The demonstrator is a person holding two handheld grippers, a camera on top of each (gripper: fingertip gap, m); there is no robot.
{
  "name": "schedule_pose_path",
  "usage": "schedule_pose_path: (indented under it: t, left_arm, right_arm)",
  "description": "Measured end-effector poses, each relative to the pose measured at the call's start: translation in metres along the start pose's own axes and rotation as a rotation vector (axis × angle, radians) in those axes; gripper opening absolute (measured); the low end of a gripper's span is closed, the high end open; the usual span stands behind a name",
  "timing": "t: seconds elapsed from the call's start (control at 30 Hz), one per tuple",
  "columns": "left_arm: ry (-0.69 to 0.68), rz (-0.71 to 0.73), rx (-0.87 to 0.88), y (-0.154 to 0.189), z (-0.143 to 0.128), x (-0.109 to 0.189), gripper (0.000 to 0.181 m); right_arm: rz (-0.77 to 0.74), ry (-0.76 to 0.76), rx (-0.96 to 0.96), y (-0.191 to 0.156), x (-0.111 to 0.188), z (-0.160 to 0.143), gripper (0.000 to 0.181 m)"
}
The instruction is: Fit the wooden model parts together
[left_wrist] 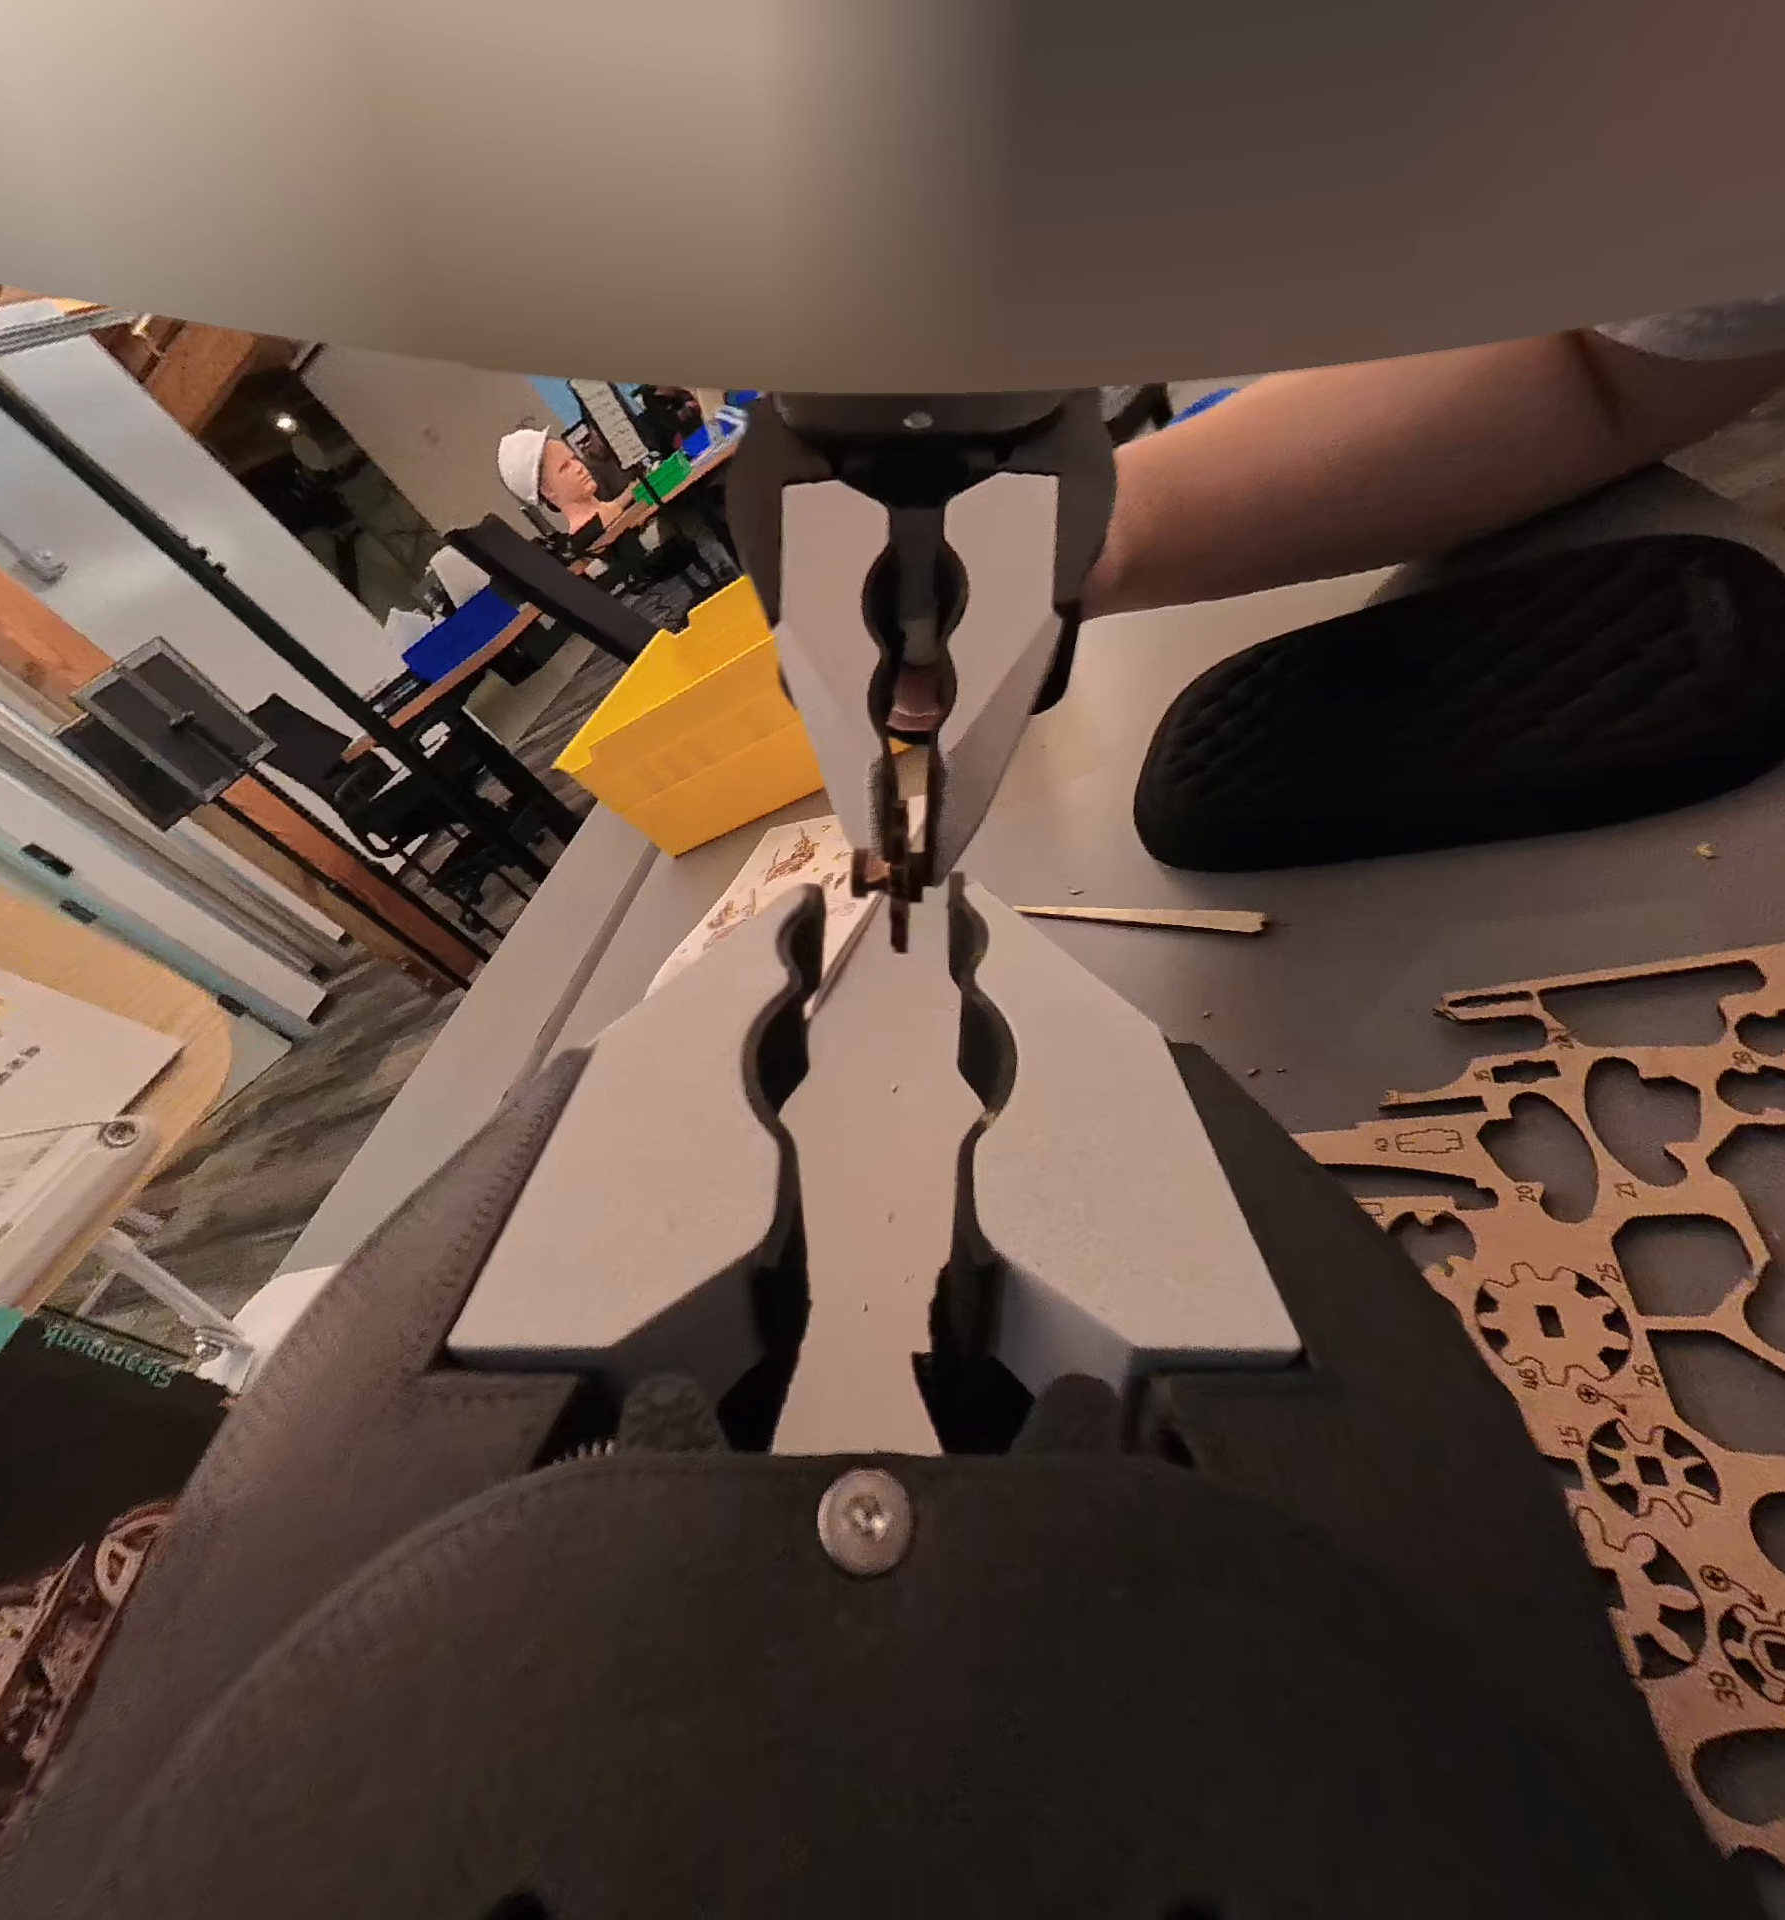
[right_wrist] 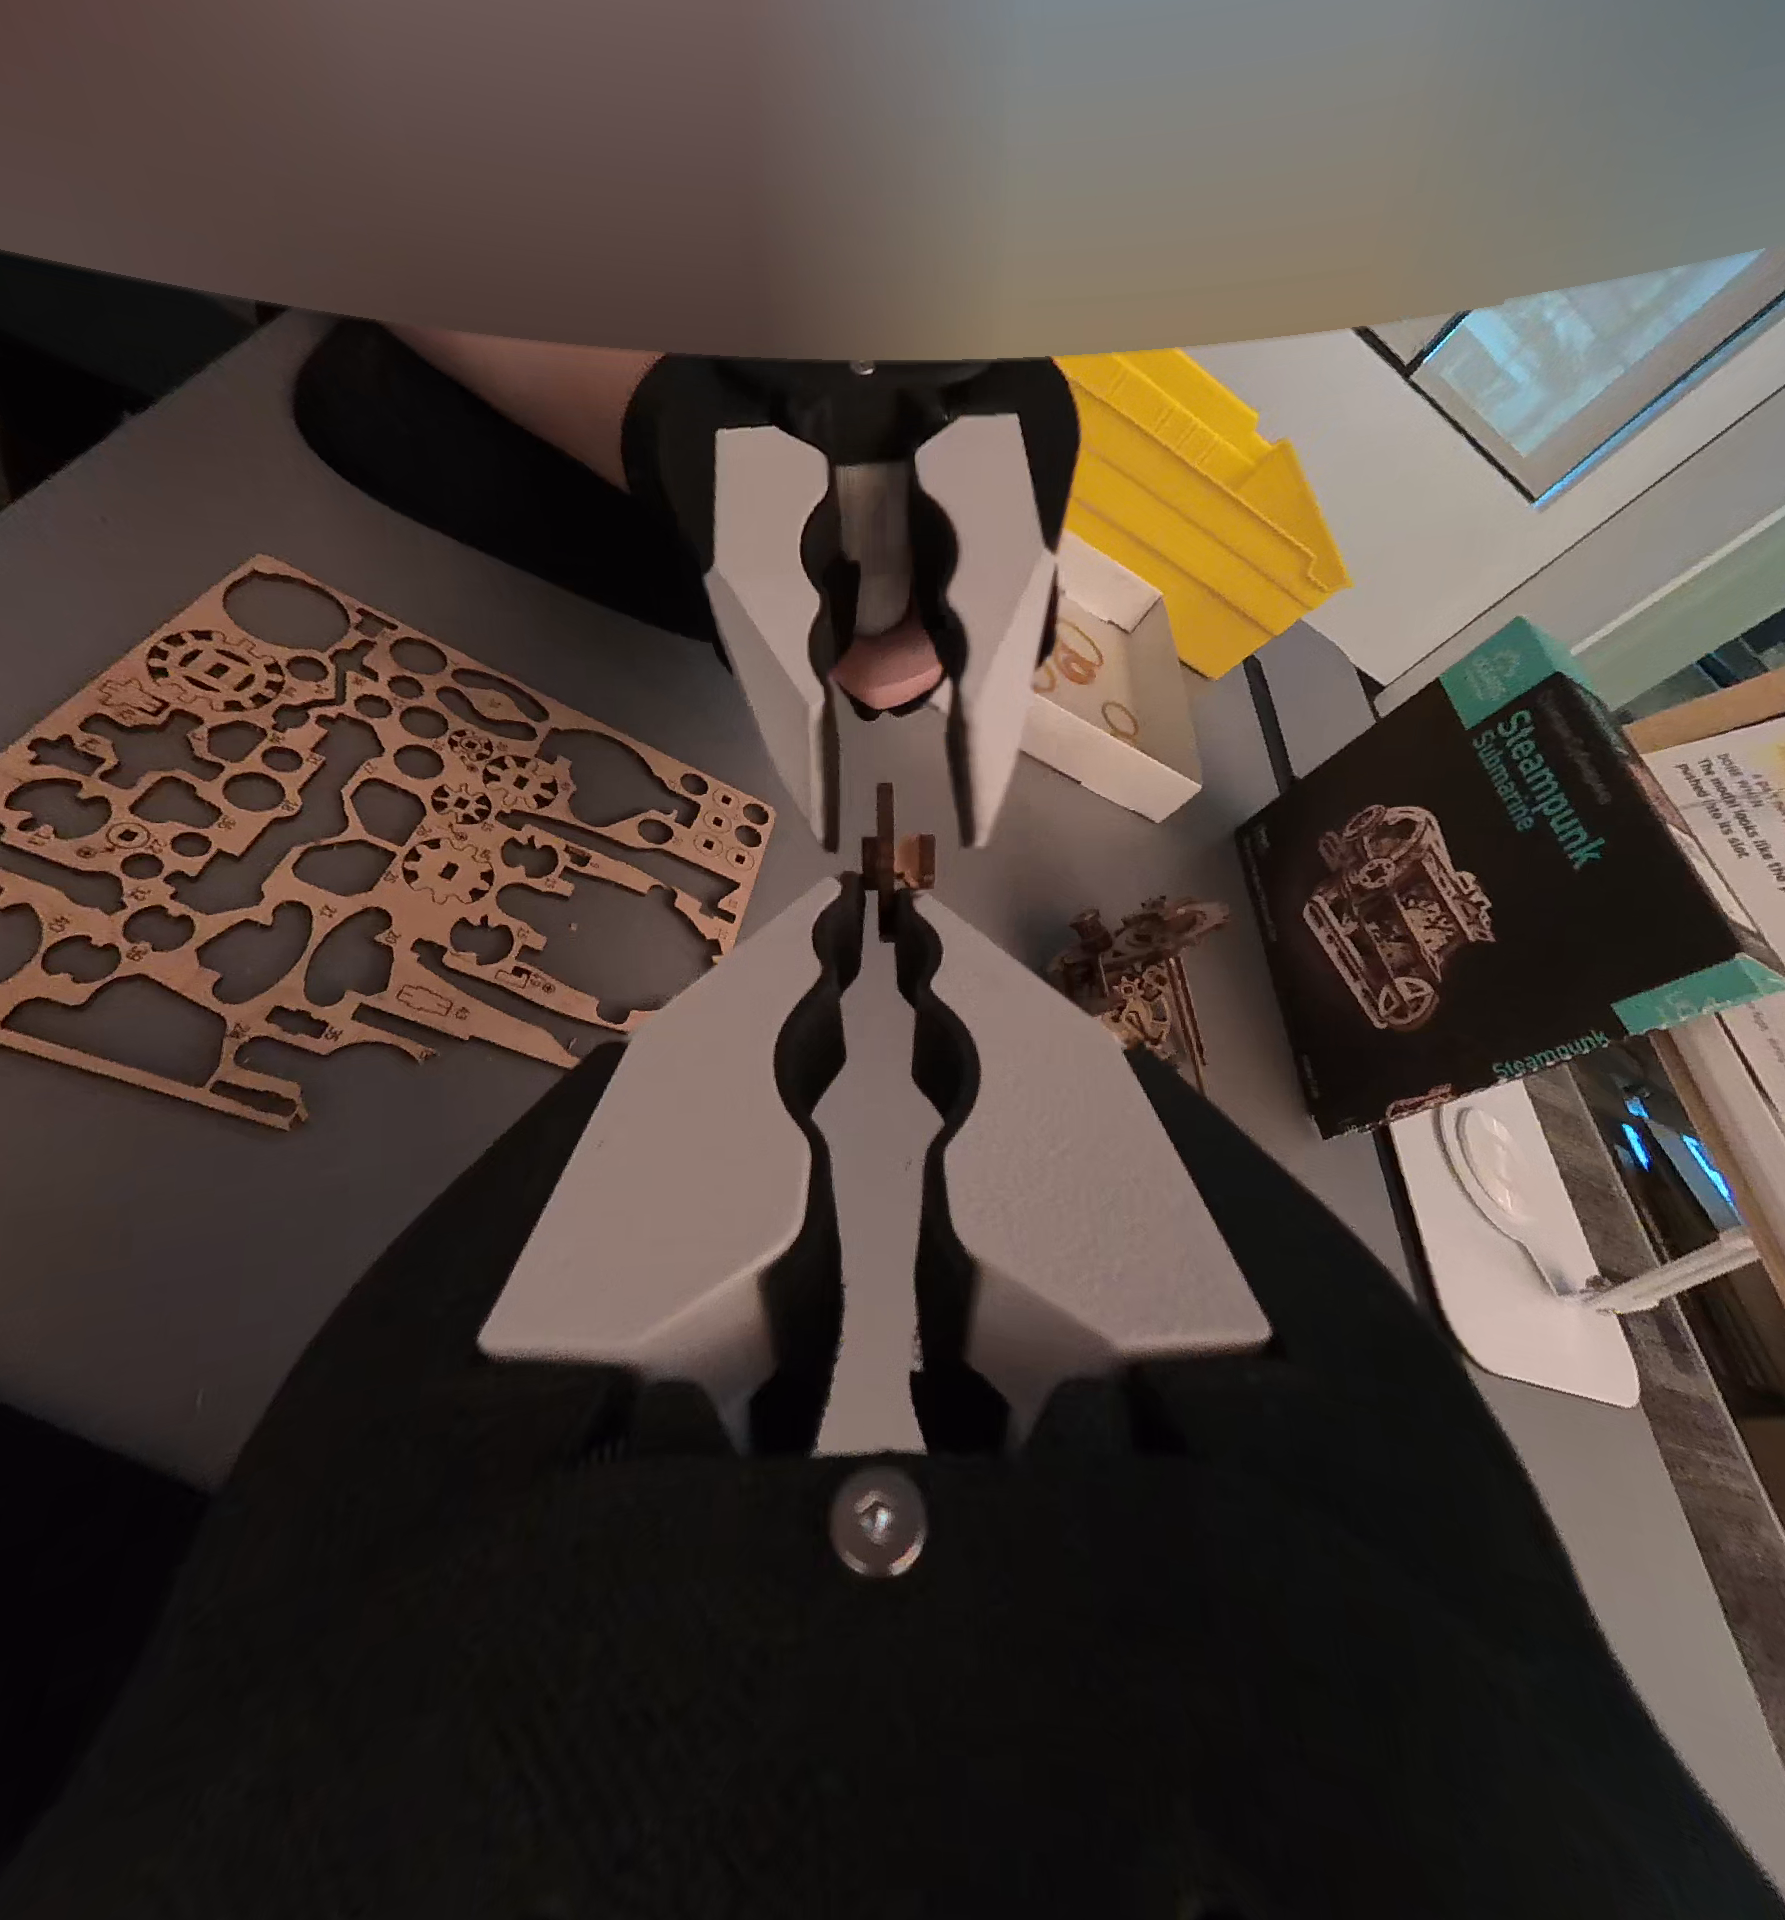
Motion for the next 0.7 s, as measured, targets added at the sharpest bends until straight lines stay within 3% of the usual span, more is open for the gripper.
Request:
schedule_pose_path:
  t: [0.2,0.37,0.5,0.6,0.7]
  left_arm:
    - [-0.021,-0.028,-0.039,0.006,0.000,-0.003,0.012]
    - [-0.052,-0.047,-0.016,0.003,-0.001,-0.003,0.012]
    - [-0.058,-0.030,-0.032,0.004,0.001,-0.003,0.011]
    - [-0.064,0.001,-0.088,0.007,0.004,-0.002,0.012]
    - [-0.087,0.009,-0.088,0.007,0.004,-0.003,0.012]
  right_arm:
    - [0.050,0.011,-0.004,-0.004,-0.003,0.001,0.004]
    - [0.131,0.020,-0.126,0.002,-0.006,-0.004,0.006]
    - [0.031,0.015,-0.120,0.008,-0.003,-0.003,0.032]
    - [-0.005,0.024,0.031,-0.002,-0.001,0.003,0.017]
    - [-0.026,-0.008,0.065,-0.004,-0.002,0.004,0.012]
Point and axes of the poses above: each gripper's, where its closed fingertips meet, x back along the fingers, z out of its top, y = z × x across the jaws, the point moved 9 cm from there along x, back along the fingers, and after that the axes turned 12 degrees about -y, right-handed, at the moved point
